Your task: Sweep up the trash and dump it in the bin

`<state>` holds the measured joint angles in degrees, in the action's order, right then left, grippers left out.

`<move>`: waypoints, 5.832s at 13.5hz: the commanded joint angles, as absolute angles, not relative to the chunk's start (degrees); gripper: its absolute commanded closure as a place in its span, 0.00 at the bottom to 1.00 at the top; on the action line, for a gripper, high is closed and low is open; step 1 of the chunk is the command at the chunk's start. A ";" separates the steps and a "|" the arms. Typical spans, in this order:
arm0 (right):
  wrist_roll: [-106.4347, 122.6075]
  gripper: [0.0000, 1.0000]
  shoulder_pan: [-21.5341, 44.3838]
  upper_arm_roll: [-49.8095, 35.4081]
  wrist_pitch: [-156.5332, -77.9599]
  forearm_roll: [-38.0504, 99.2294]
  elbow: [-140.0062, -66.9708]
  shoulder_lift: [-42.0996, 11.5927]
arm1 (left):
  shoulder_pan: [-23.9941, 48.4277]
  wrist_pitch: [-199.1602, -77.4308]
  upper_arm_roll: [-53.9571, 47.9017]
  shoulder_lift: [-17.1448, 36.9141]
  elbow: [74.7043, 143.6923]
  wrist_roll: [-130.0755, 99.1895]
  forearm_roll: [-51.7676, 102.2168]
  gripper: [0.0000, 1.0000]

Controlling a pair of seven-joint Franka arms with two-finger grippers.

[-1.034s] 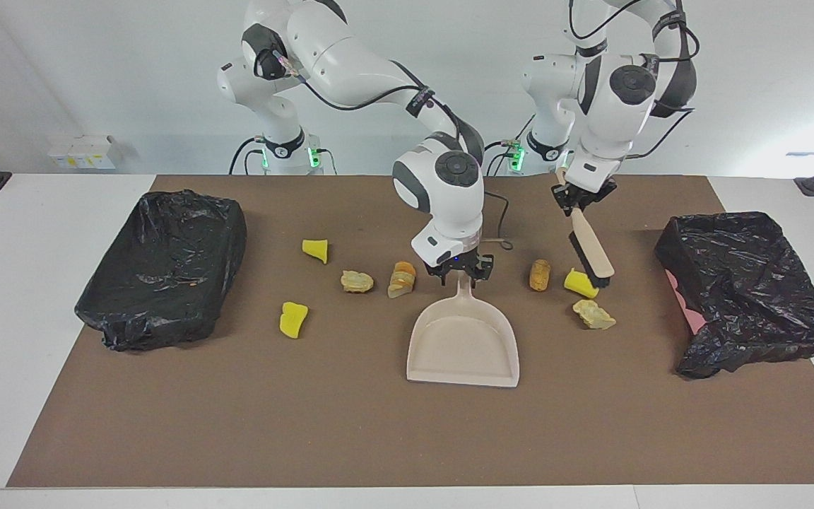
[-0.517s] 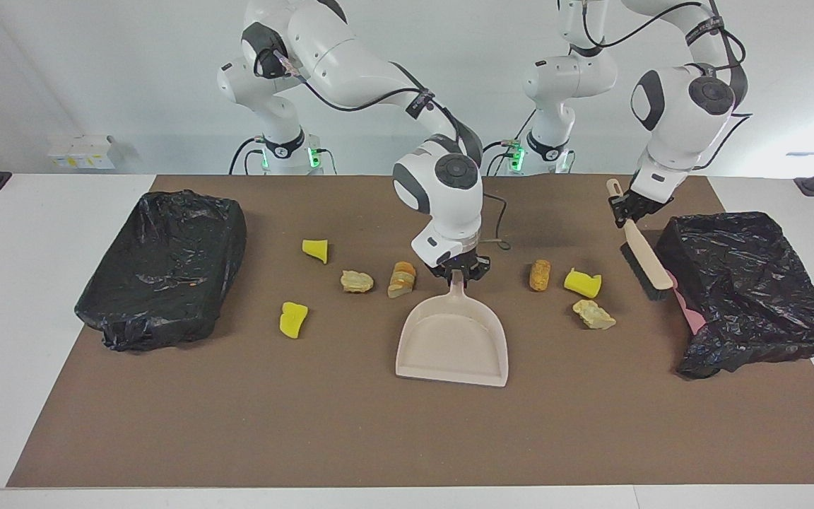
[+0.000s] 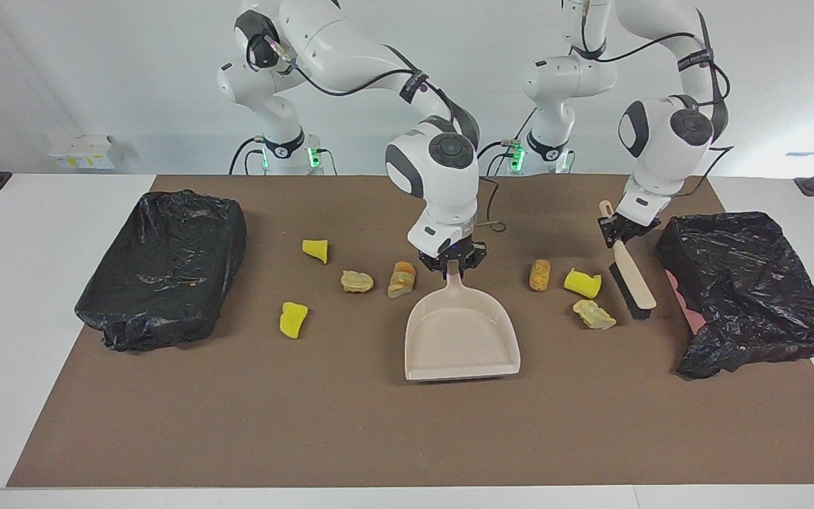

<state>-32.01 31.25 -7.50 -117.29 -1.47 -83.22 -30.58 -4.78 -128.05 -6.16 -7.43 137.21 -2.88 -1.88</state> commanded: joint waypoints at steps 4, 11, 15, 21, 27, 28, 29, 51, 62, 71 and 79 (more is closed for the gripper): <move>-9.09 1.00 28.31 -8.17 -113.21 -1.67 -85.60 -28.83 | 2.18 -130.78 -5.71 -4.66 137.02 -2.99 -2.46 1.00; 39.23 1.00 22.42 -8.09 -110.92 -2.63 -88.32 -28.30 | 12.12 -129.73 -5.71 -5.10 136.59 -16.23 -0.62 1.00; 56.48 1.00 20.92 -8.00 -111.71 -6.14 -89.47 -27.95 | 11.60 -123.96 -5.54 -6.84 133.77 -25.03 -0.62 1.00; 64.51 1.00 20.92 -8.00 -115.04 -8.44 -94.04 -26.02 | 12.04 -123.30 -5.63 -9.49 139.82 -29.18 -0.61 1.00; 61.45 1.00 20.65 -8.00 -114.52 -8.35 -94.22 -25.93 | 19.31 -127.33 -5.89 -7.82 140.01 -33.12 4.46 1.00; 59.78 1.00 20.74 -8.09 -114.35 -8.35 -94.22 -25.93 | 21.16 -129.44 -5.98 -7.30 139.66 -36.35 6.22 1.00; 58.98 1.00 20.74 -8.09 -114.26 -8.35 -94.13 -25.93 | 24.14 -131.29 -5.89 -4.25 138.09 -40.30 6.41 1.00; 58.18 1.00 19.78 -8.09 -114.61 -8.26 -95.80 -25.31 | 9.23 -120.75 -5.45 2.98 122.68 -15.24 6.15 1.00; 57.66 1.00 19.69 -8.00 -114.87 -8.26 -96.68 -24.96 | 28.37 -128.06 -5.98 2.46 128.06 -11.95 7.12 1.00; 57.13 1.00 18.64 -8.09 -115.14 -7.39 -96.16 -25.13 | 25.85 -127.09 -5.36 2.20 127.62 -19.85 9.93 1.00; 57.56 1.00 10.39 -8.17 -106.38 -7.03 -95.45 -14.79 | 34.69 -127.70 -5.80 -6.40 137.00 -34.15 9.49 1.00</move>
